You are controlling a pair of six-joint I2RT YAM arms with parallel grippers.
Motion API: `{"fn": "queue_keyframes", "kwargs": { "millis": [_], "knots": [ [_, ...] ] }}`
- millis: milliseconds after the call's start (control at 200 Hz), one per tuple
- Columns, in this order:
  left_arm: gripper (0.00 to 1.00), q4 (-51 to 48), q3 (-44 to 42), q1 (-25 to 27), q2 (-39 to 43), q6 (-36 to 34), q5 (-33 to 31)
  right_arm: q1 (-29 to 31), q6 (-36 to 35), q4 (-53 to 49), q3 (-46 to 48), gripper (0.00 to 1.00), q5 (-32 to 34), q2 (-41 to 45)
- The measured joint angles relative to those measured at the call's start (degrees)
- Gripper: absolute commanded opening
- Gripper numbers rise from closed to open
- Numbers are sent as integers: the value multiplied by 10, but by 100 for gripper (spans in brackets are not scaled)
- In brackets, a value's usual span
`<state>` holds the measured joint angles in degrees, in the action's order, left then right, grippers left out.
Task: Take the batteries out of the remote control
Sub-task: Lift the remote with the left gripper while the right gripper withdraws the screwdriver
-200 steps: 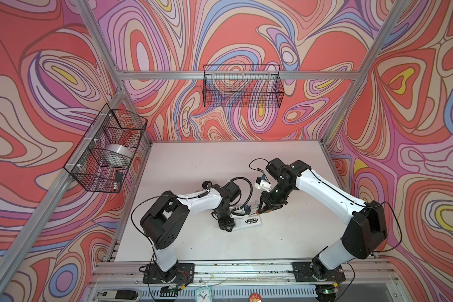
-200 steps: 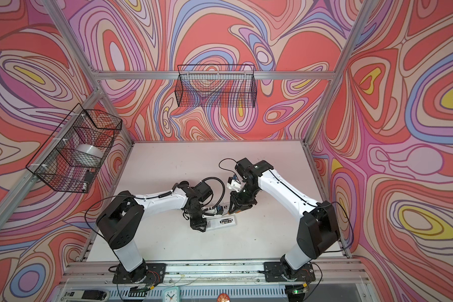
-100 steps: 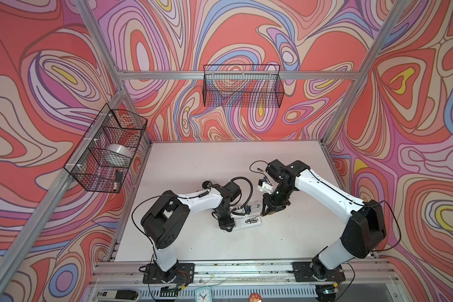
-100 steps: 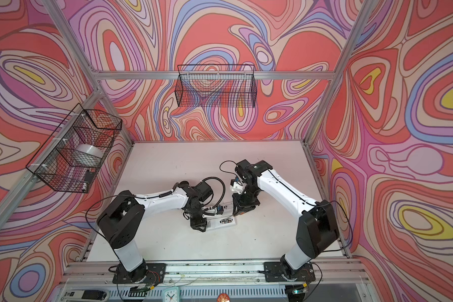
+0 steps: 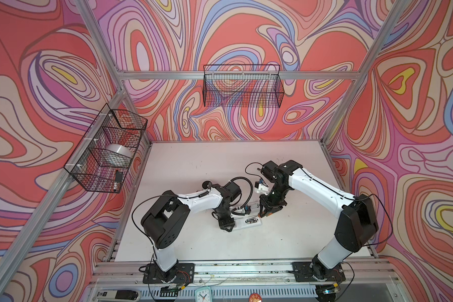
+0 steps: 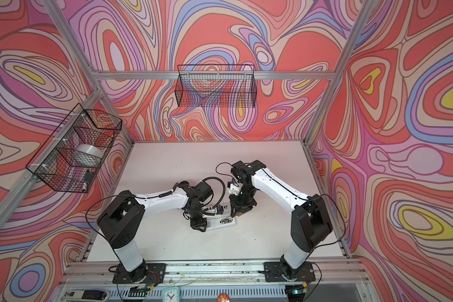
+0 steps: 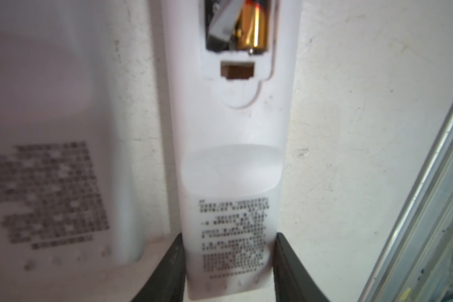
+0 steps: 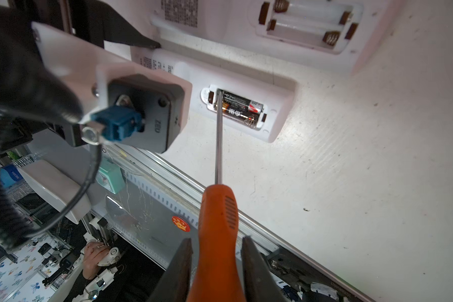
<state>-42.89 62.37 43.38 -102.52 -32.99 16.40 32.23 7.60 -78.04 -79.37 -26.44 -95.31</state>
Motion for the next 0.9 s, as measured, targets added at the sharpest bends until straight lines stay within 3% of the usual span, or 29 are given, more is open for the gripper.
{"fn": "queue_keyframes", "kwargs": {
  "millis": [235,486,726,901],
  "knots": [
    [19,-3,3,0,-3,2,-1,19,0,-21,-27,0,27,-15],
    [17,-33,35,0,-26,27,-6,72,31,-84,-100,0,118,-53],
    [15,-74,78,2,-56,63,-30,102,79,-164,-182,0,257,-94],
    [18,-83,86,2,-62,84,-40,105,106,-171,-222,0,267,-96]
  ]
}}
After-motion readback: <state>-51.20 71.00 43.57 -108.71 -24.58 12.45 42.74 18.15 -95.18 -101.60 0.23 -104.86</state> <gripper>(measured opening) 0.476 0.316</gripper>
